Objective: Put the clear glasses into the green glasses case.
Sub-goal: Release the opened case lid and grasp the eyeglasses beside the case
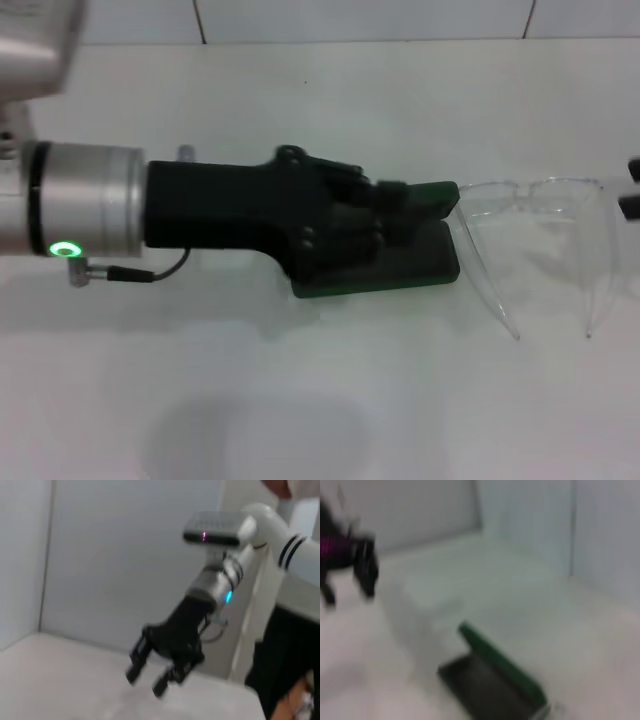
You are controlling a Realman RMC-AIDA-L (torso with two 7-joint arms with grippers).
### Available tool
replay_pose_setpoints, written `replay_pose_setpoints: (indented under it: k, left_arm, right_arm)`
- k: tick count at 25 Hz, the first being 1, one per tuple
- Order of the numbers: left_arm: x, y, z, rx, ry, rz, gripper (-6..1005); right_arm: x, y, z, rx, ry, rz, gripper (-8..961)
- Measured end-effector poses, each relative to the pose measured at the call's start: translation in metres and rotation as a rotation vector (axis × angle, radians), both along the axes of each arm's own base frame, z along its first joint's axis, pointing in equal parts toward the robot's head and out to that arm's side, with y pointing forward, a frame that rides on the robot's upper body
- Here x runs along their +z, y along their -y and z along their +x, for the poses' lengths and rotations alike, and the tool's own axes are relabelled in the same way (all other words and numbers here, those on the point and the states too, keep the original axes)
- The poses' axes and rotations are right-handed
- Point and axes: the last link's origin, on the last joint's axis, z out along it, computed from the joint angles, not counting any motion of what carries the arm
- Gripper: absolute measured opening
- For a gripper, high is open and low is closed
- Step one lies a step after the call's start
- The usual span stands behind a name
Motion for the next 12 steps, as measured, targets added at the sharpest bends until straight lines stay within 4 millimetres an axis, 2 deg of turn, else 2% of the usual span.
replay_pose_setpoints:
  k: [3, 8, 12]
  left_arm:
    - [0.003, -0.005, -0.015, 0.057, 0.075, 0.013, 334]
    - [0.001, -0.007, -0.035, 0.108, 0.106, 0.034, 335]
    - [-0.001, -0.004, -0.04, 0.079, 0.124, 0.058, 335]
  right_arm:
    - [0.002, -0.011, -0.007, -0.018, 0.094, -0.057, 457]
    - [0.003, -0.034, -0.026, 0.005, 0.223, -0.038, 456]
    - [0.002, -0.046, -0.042, 0.039, 0.296, -0.056, 455]
